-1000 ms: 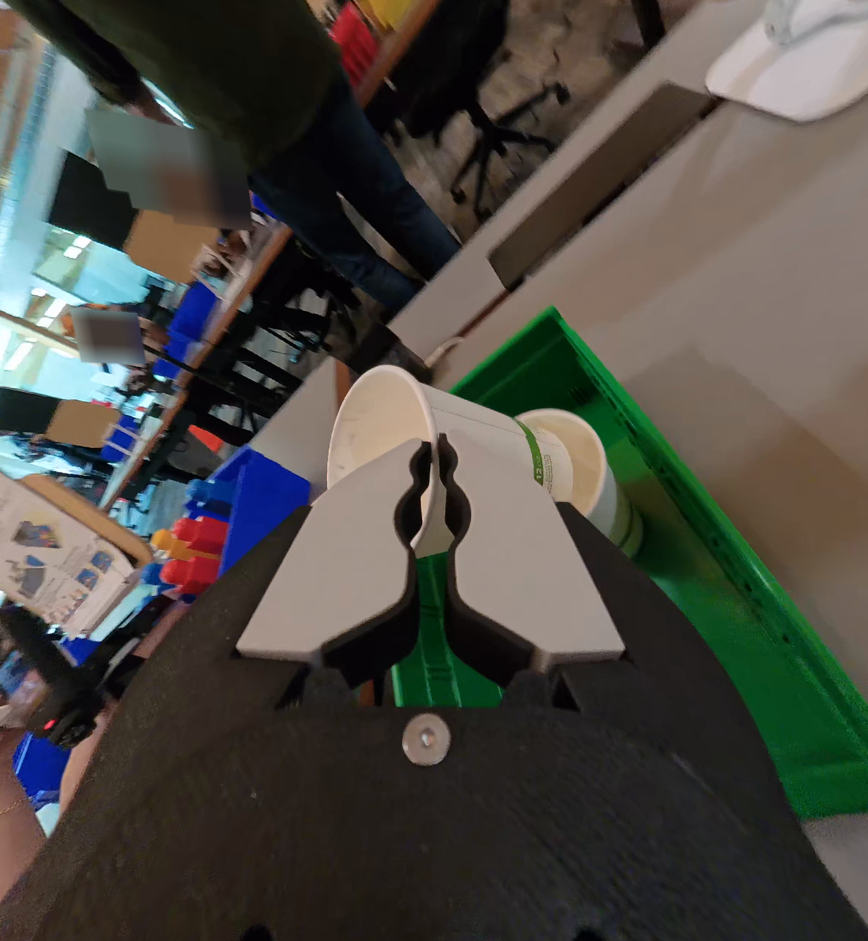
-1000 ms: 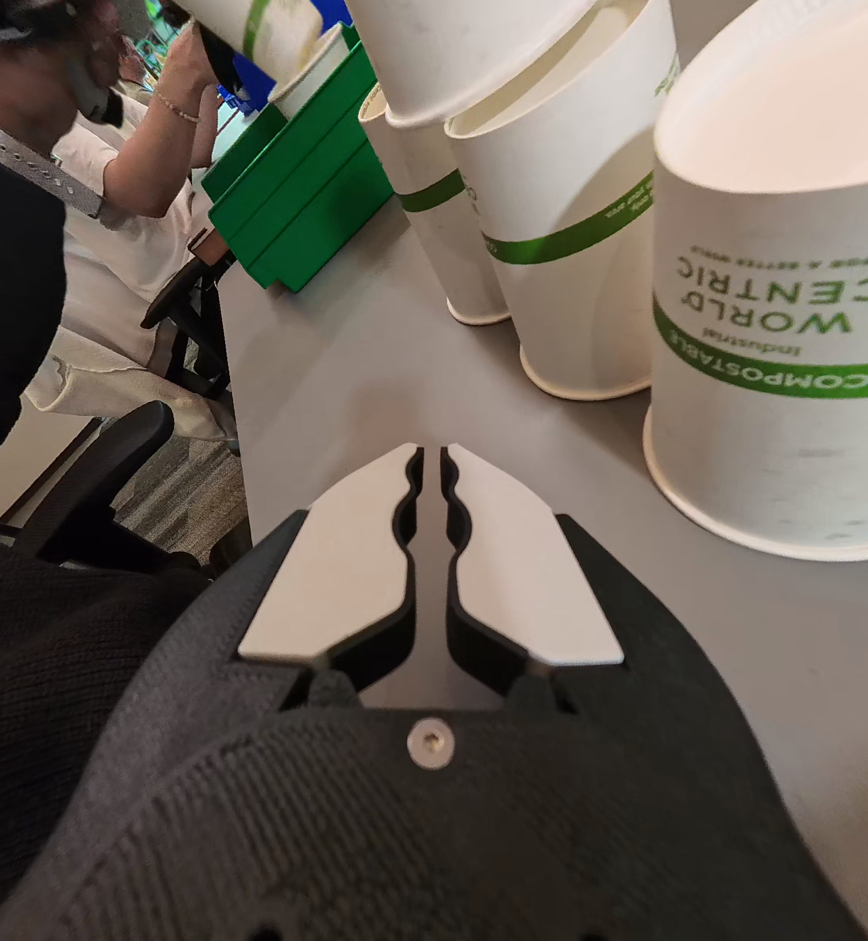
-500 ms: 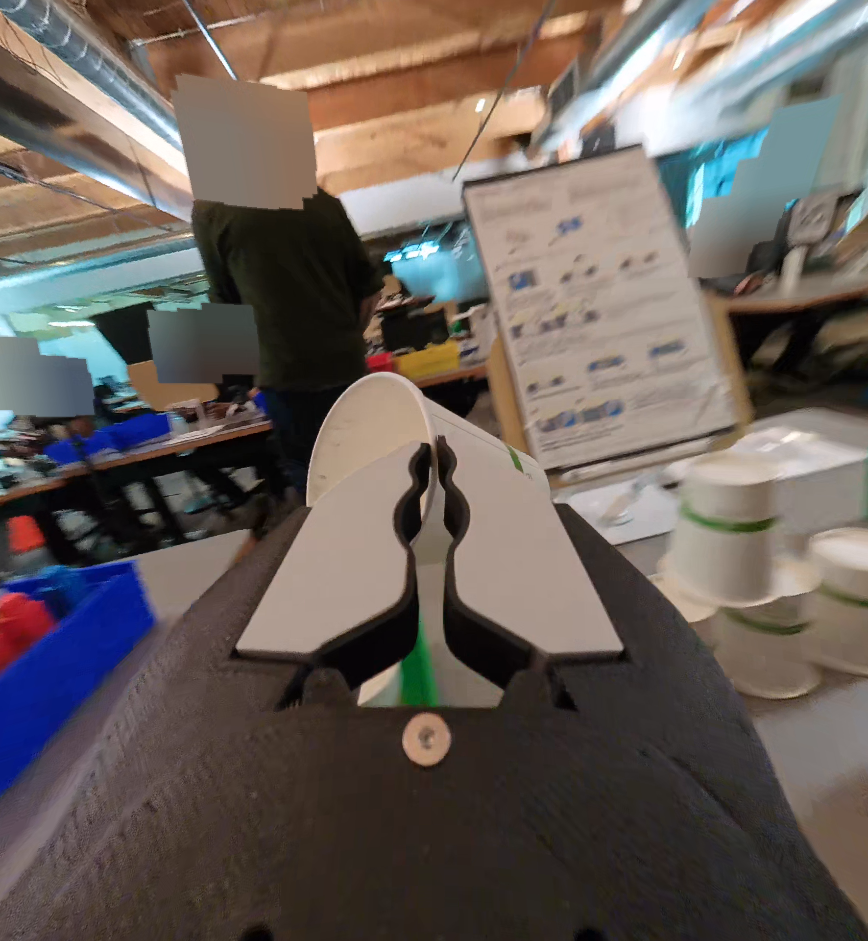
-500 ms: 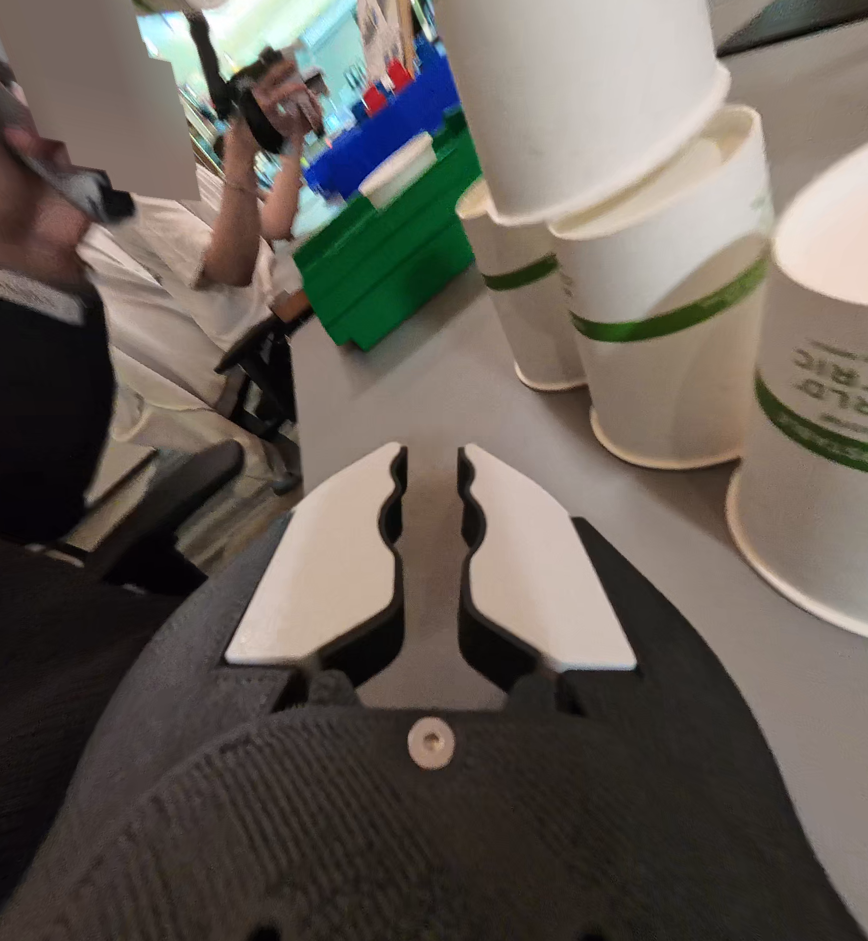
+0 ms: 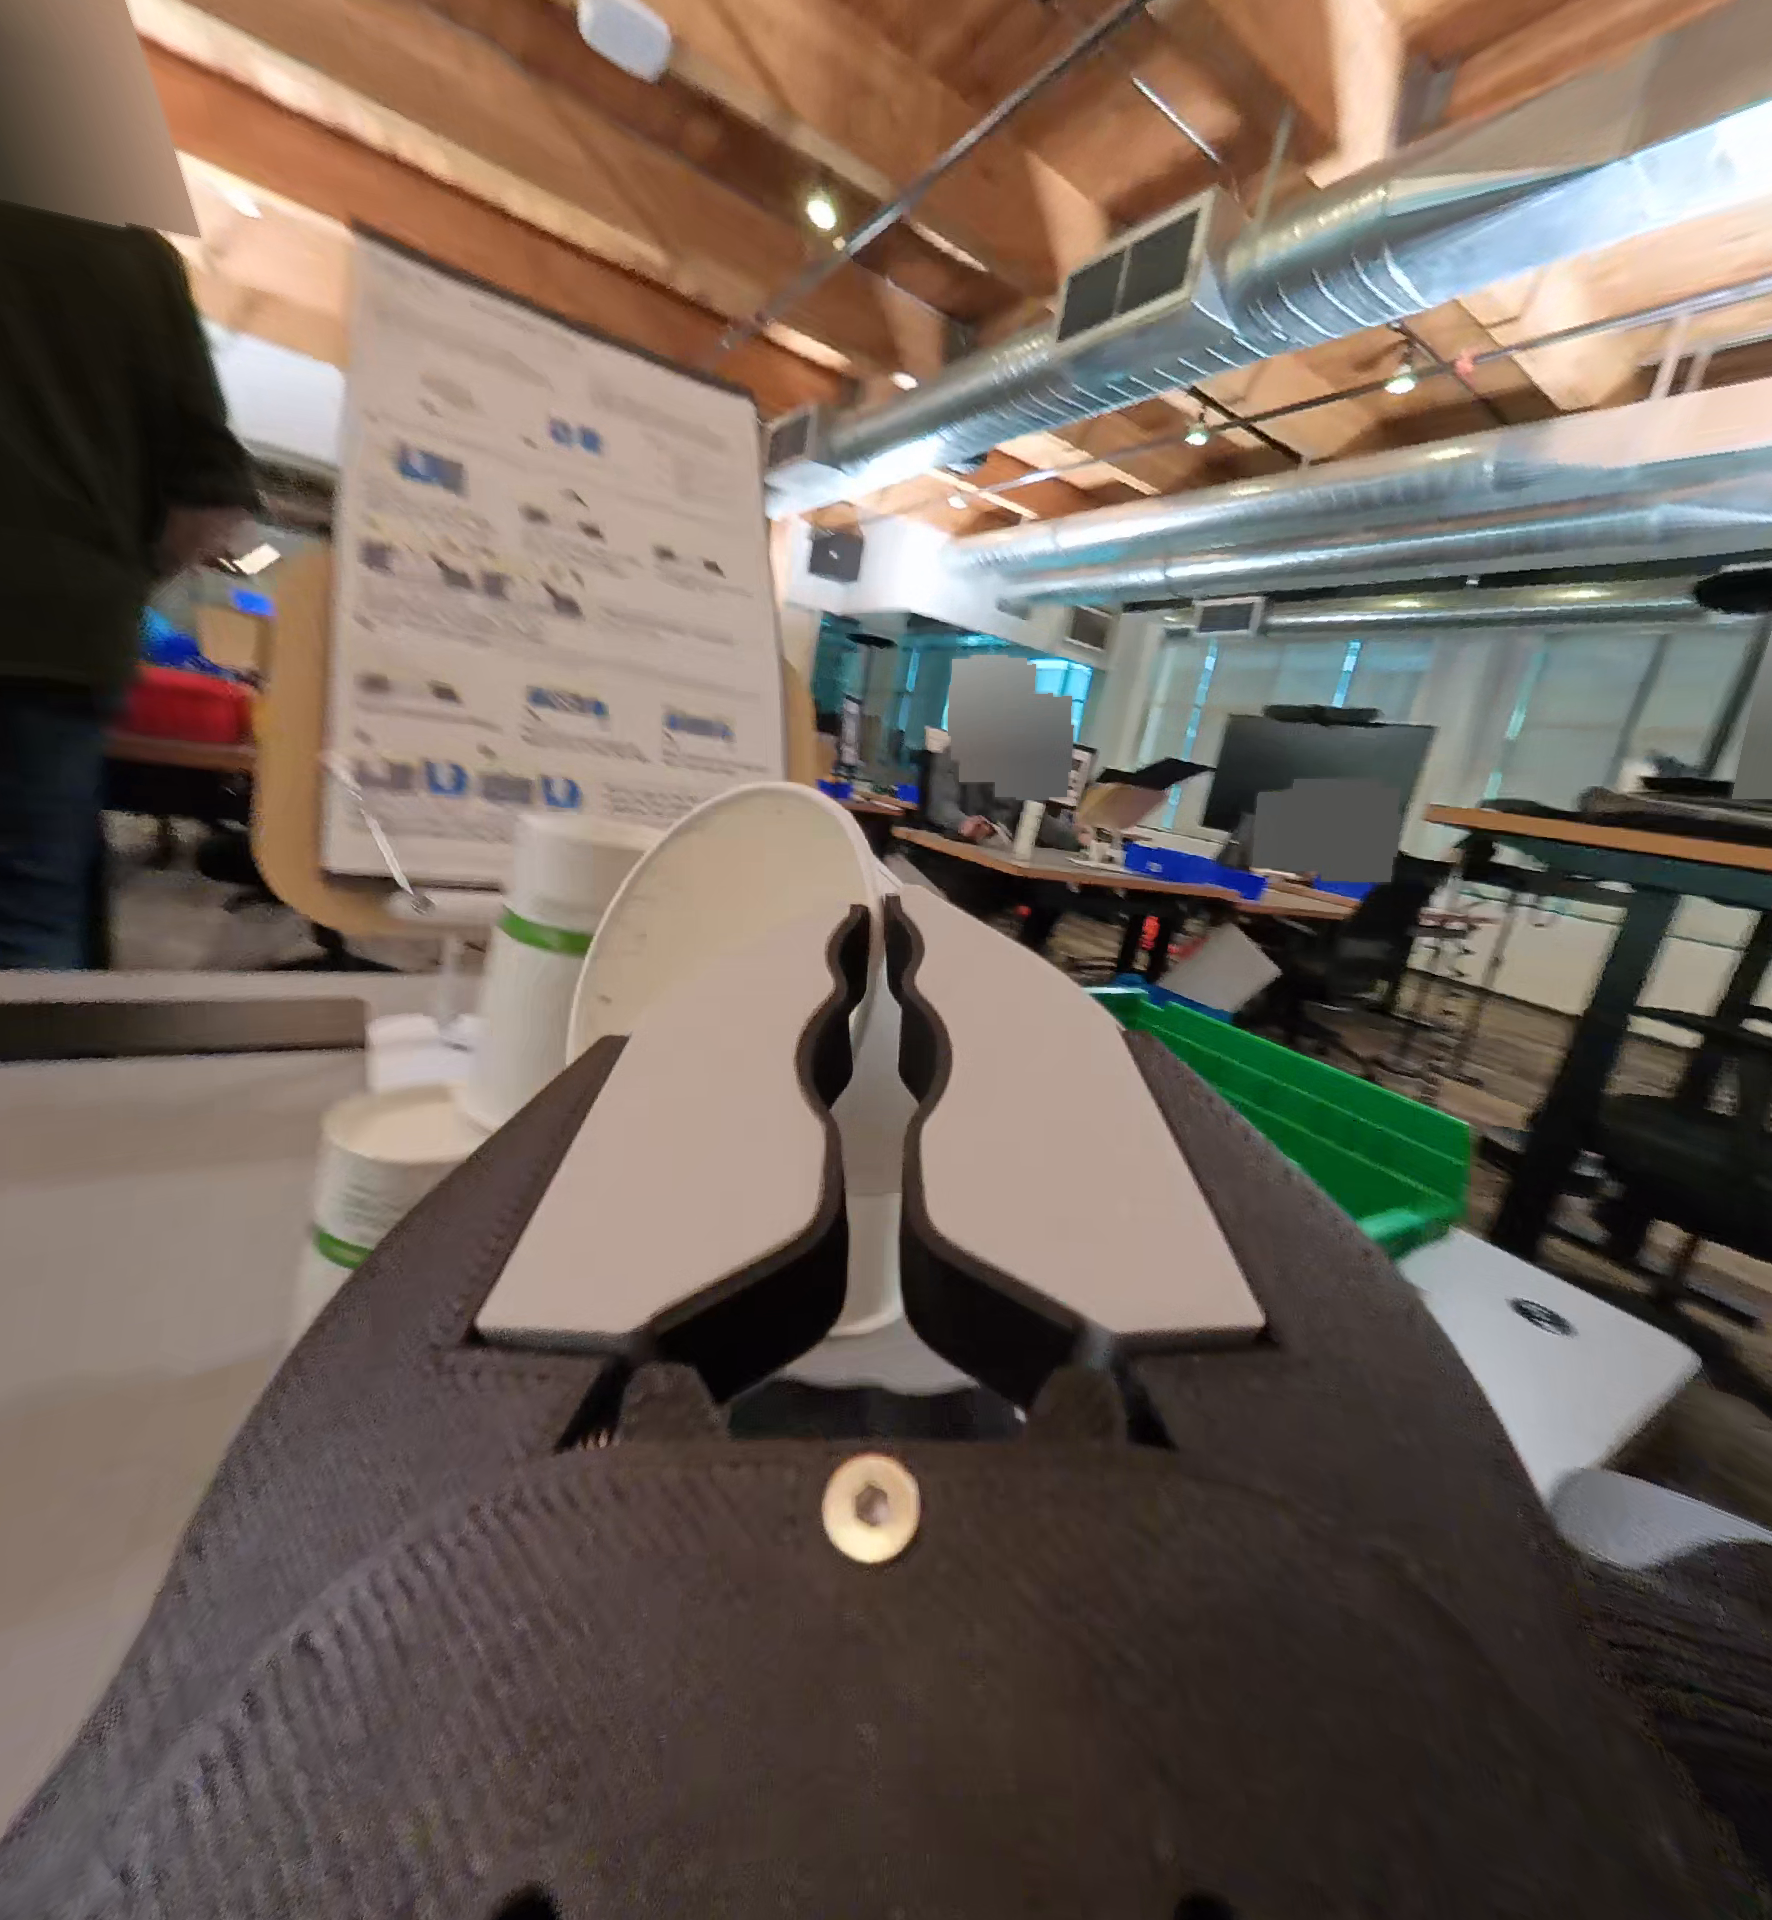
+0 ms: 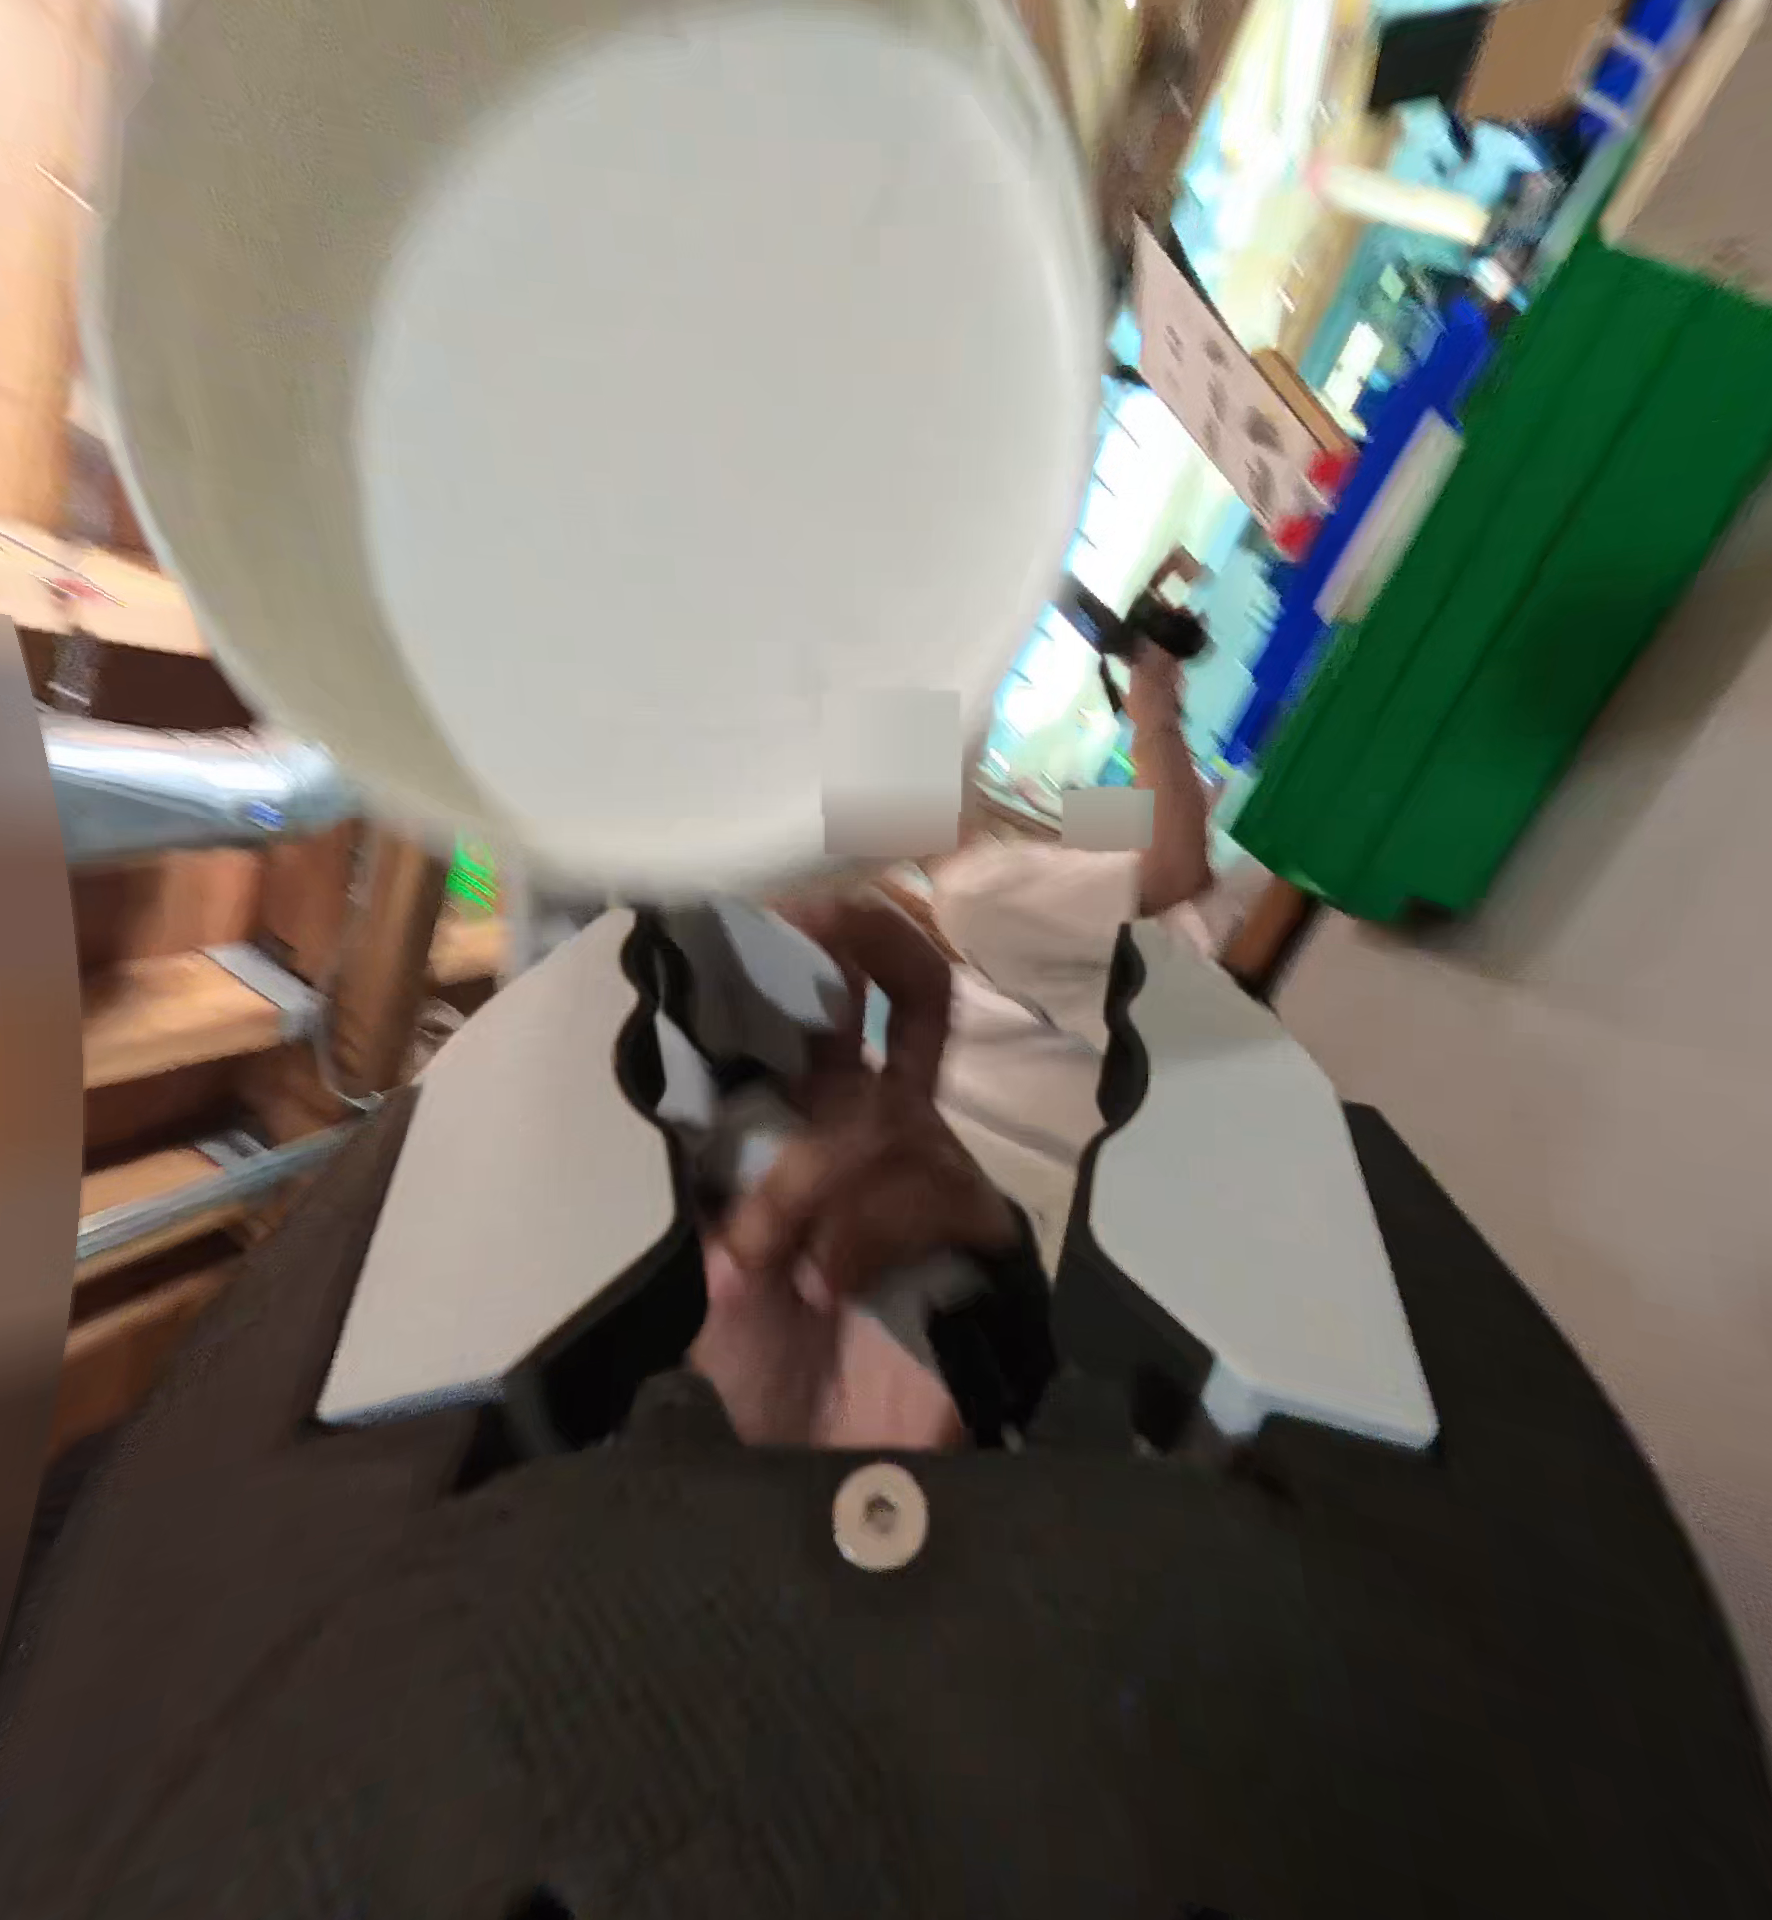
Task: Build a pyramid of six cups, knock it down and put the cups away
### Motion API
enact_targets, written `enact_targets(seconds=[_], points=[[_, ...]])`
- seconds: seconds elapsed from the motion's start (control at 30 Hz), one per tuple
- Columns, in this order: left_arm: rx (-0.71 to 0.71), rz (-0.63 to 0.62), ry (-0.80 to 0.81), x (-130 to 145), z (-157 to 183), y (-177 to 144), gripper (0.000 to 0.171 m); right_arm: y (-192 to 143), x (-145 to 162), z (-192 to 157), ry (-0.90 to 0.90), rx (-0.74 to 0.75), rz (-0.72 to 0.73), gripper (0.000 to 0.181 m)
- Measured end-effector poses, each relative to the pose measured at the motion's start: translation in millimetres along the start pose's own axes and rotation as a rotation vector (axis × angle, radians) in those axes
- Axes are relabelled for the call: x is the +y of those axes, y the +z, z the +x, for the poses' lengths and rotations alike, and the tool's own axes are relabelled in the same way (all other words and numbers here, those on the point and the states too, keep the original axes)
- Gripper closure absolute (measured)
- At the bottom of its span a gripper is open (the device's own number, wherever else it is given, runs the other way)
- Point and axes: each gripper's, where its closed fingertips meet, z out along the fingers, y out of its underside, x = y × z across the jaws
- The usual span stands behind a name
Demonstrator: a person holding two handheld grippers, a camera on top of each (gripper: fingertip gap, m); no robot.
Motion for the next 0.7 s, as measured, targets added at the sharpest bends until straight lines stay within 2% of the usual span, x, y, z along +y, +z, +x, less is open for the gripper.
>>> enact_targets(seconds=[0.07, 0.17, 0.33, 0.47, 0.6, 0.7], points=[[0.019, -0.024, -0.024, 15.6, 13.2, -1.5, 0.168, -9.4, -20.4, -14.3, -0.009, -0.066, 0.110, 0.097], [0.050, -0.061, -0.031, 29.4, 21.3, -3.3, 0.168, -23.9, -43.2, -17.0, -0.117, -0.015, 0.188, 0.096], [0.168, -0.170, -0.091, 56.6, 36.5, -4.6, 0.167, -37.0, -63.7, -13.0, -0.194, 0.035, 0.230, 0.099], [0.186, -0.205, -0.101, 70.5, 34.3, -6.0, 0.167, -39.2, -67.5, -5.4, -0.279, 0.104, 0.188, 0.100], [0.201, -0.275, -0.140, 86.5, 27.5, -8.7, 0.166, -47.8, -90.0, -10.1, -0.468, 0.186, 0.171, 0.101], [0.199, -0.329, -0.219, 99.7, 22.6, -10.9, 0.160, -63.6, -120.4, -14.5, -0.708, 0.317, 0.158, 0.101]])
